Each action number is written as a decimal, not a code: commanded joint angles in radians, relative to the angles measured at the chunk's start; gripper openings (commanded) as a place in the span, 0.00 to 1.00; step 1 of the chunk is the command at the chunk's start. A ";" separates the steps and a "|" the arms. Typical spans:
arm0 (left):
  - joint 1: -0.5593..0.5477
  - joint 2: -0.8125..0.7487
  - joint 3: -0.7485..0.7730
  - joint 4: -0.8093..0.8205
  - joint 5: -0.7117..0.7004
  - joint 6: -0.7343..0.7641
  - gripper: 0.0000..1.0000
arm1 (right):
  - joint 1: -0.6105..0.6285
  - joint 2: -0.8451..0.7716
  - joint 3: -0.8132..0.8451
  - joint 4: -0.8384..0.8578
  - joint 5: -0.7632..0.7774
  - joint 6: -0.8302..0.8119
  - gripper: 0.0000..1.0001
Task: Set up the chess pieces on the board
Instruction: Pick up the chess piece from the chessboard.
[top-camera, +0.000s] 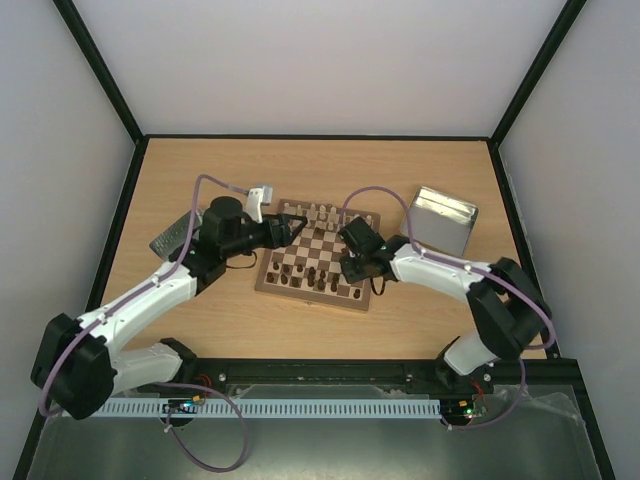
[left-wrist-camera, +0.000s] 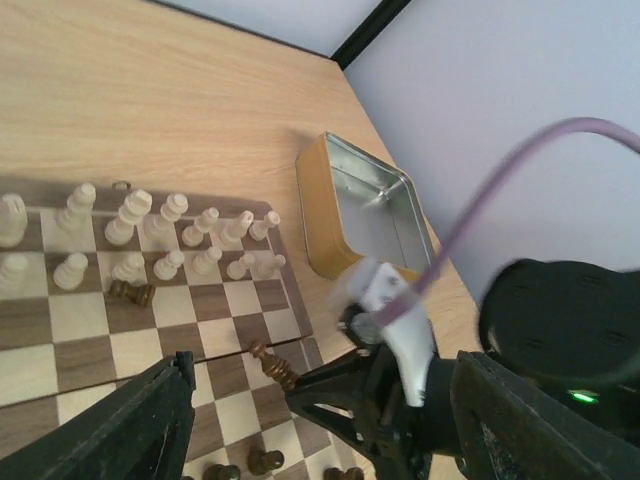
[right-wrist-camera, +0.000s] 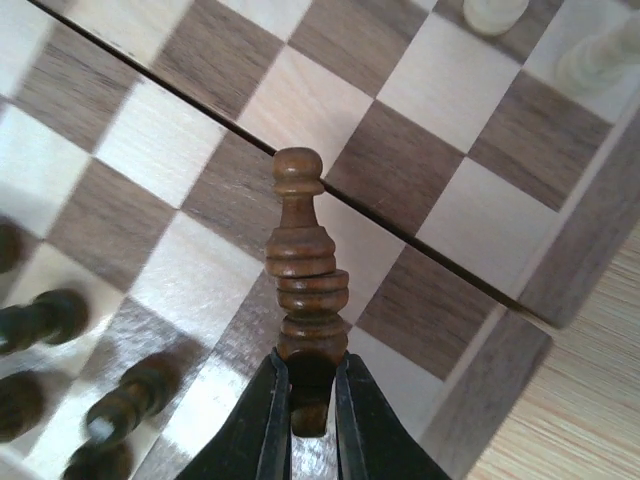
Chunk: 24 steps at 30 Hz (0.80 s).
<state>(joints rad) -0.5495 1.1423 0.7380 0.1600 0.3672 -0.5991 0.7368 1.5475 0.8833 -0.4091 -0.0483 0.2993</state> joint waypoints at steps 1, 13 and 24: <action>-0.007 0.074 -0.001 0.055 0.033 -0.192 0.72 | -0.004 -0.136 -0.040 0.075 -0.015 -0.002 0.07; -0.027 0.232 0.091 0.084 0.291 -0.269 0.62 | -0.002 -0.438 -0.169 0.286 -0.261 -0.046 0.08; -0.022 0.279 0.096 0.259 0.422 -0.381 0.62 | -0.003 -0.504 -0.189 0.319 -0.327 -0.054 0.08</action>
<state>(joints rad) -0.5732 1.3994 0.8074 0.3191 0.7101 -0.9245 0.7368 1.0512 0.7017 -0.1238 -0.3447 0.2646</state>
